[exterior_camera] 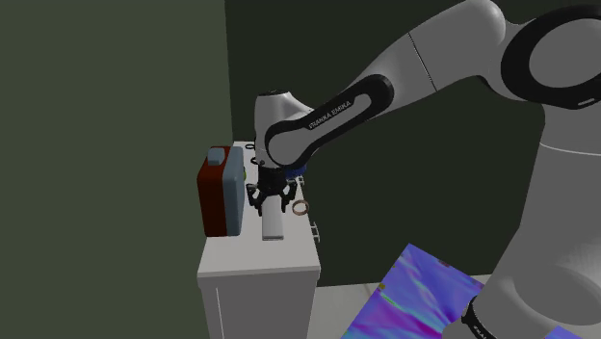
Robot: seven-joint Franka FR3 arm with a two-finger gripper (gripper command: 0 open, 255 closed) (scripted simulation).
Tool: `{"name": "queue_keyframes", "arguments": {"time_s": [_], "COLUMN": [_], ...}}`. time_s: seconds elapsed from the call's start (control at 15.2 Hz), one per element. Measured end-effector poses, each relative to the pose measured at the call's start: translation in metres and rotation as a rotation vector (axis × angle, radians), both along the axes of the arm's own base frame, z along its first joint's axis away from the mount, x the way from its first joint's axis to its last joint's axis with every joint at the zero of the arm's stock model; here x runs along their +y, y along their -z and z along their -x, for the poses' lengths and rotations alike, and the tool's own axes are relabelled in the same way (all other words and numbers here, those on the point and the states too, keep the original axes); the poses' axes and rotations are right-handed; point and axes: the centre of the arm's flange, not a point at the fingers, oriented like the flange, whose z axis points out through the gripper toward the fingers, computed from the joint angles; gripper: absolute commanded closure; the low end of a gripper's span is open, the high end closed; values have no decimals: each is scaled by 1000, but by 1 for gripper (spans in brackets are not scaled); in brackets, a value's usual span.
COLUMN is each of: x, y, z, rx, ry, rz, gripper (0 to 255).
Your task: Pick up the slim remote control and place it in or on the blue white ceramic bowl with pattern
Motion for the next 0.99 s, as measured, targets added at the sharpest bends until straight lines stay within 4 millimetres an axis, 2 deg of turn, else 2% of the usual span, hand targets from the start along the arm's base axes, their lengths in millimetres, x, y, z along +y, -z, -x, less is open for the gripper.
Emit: {"name": "queue_keyframes", "arguments": {"time_s": [0.33, 0.99], "x": [0, -1], "y": [-3, -52], "z": [1, -1], "rx": [1, 1], "ry": [0, 0], "rz": [0, 0], "gripper": [255, 255]}}
